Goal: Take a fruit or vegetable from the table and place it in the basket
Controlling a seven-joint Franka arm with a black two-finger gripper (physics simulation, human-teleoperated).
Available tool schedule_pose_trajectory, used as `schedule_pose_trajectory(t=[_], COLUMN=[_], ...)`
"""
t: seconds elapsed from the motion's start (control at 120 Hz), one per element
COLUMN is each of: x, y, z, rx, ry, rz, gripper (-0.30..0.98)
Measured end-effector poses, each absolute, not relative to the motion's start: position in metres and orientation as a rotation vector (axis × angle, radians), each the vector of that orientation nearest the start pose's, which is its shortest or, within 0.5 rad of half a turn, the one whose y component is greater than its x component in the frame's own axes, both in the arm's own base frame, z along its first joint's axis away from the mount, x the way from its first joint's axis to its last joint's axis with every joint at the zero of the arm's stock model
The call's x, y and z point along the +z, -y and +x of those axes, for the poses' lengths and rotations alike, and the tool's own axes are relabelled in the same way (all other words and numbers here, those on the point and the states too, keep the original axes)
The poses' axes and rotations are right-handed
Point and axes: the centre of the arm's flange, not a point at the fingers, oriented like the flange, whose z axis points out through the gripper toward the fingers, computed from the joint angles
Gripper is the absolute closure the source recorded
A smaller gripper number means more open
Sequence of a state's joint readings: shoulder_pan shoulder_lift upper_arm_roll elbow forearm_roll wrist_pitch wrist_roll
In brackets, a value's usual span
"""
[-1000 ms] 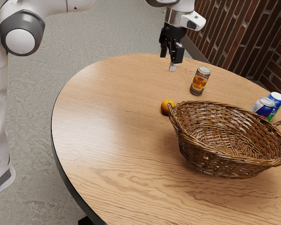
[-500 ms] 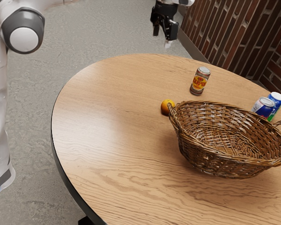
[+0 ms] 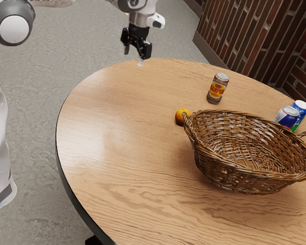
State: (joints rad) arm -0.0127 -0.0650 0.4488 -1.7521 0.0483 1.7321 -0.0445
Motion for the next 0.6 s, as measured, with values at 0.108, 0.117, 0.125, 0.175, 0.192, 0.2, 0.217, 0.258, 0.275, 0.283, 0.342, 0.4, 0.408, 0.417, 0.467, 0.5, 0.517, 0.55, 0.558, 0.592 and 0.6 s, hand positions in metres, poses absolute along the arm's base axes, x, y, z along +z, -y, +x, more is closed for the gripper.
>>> schedule_pose_trajectory(t=[0.108, 0.117, 0.125, 0.175, 0.192, 0.2, 0.217, 0.258, 0.275, 0.283, 0.342, 0.4, 0.408, 0.417, 0.467, 0.5, 0.517, 0.55, 0.558, 0.592, 0.6], x=[0.587, 0.588, 0.589, 0.593, 0.594, 0.594, 0.595, 0.595, 0.594, 0.593, 0.588, 0.583, 0.582, 0.581, 0.575, 0.568, 0.565, 0.561, 0.56, 0.559, 0.559], y=[-0.219, -0.217, -0.215, -0.198, -0.192, -0.189, -0.183, -0.168, -0.162, -0.16, -0.142, -0.126, -0.124, -0.122, -0.115, -0.117, -0.12, -0.127, -0.128, -0.133, -0.133], z=[0.516, 0.518, 0.52, 0.529, 0.532, 0.533, 0.536, 0.543, 0.546, 0.547, 0.559, 0.573, 0.575, 0.576, 0.584, 0.588, 0.589, 0.591, 0.591, 0.593, 0.594], rx=[-0.126, -0.132, -0.138, -0.171, -0.181, -0.186, -0.196, -0.214, -0.217, -0.218, -0.226, -0.23, -0.232, -0.232, -0.23, -0.22, -0.216, -0.213, -0.213, -0.217, -0.218], ry=[0.664, 0.658, 0.651, 0.607, 0.593, 0.586, 0.571, 0.535, 0.522, 0.516, 0.479, 0.448, 0.445, 0.442, 0.439, 0.455, 0.466, 0.491, 0.497, 0.512, 0.514], rz=[-3.021, -3.021, -3.022, -3.03, -3.035, -3.037, -3.042, -3.053, -3.056, -3.059, -3.069, -3.076, -3.077, -3.079, -3.092, -3.094, -3.094, -3.092, -3.092, -3.089, -3.089], gripper=[0.0, 0.0, 0.0, 0.0, 0.0, 0.0, 0.0, 0.0, 0.0, 0.0, 0.0, 0.0, 0.0, 0.0, 0.0, 0.0, 0.0, 0.0, 0.0, 0.0, 0.0])
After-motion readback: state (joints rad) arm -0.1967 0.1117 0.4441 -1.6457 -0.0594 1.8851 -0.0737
